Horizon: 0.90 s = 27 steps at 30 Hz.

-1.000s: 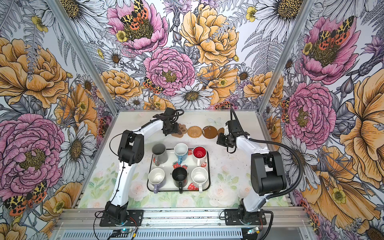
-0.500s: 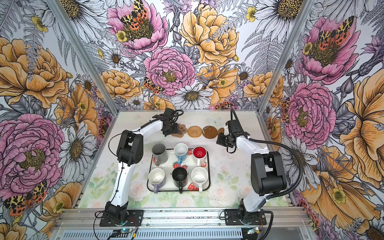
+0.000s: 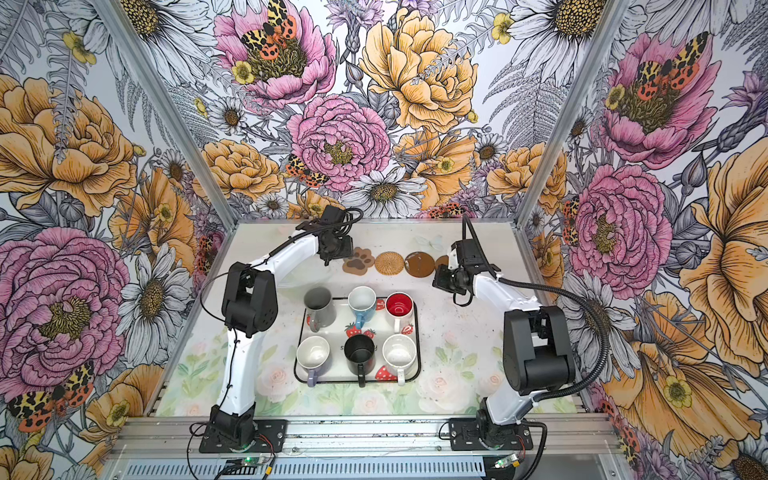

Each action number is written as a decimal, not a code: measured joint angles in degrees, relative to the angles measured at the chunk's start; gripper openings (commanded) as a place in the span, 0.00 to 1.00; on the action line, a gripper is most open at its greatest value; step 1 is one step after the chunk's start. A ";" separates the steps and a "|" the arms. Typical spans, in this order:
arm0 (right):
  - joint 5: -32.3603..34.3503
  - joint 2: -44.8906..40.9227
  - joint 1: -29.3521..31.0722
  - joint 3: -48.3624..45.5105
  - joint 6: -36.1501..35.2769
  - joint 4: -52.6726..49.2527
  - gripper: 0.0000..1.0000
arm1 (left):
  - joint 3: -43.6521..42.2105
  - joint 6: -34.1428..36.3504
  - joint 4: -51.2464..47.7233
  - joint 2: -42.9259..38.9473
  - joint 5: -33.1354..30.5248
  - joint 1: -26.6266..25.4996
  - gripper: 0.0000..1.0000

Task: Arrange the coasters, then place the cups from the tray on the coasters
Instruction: 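Move the left gripper to the multicolour woven coaster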

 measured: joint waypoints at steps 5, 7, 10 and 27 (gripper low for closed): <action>-0.57 -0.07 0.59 0.02 0.46 0.00 0.01 | 3.89 2.40 -0.22 0.35 -5.03 1.53 0.60; -0.59 -0.07 0.63 0.02 0.66 0.00 0.01 | 5.90 3.48 -0.11 0.92 -7.50 2.10 0.60; -0.81 -0.07 0.63 0.24 1.07 -0.07 0.01 | 8.90 4.72 0.07 2.40 -10.03 3.21 0.60; -0.98 -0.07 2.03 3.28 3.28 -0.48 0.01 | 15.65 2.29 1.18 14.71 0.52 12.87 0.59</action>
